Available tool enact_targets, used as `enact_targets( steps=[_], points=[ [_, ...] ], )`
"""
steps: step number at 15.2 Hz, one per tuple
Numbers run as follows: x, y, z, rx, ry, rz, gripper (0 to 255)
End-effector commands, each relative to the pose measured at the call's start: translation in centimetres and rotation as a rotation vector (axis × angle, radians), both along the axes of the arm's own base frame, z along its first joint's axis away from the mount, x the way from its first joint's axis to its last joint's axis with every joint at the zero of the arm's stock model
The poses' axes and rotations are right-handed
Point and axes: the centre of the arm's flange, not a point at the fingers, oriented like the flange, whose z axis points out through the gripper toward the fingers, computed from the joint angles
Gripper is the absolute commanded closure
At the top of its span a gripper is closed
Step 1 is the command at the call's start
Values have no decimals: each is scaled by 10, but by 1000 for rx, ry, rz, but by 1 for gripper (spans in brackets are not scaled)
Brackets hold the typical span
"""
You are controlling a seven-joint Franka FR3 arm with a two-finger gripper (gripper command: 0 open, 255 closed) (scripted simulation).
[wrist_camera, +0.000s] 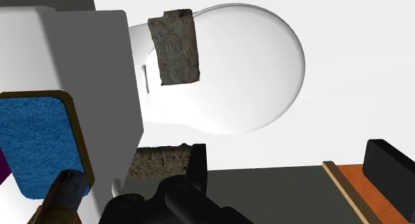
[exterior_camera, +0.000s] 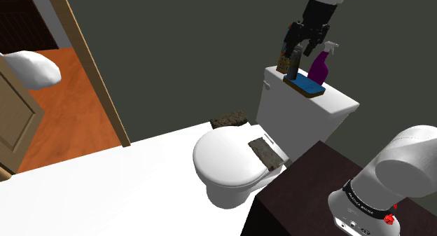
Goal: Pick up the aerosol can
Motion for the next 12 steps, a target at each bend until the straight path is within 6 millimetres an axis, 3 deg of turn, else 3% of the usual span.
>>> enact_targets(
  steps=[1, 12],
  points=[
    [19, -16, -6, -4, 7, -46, 0],
    [107, -126, -28, -20, 45, -293, 0]
  ],
)
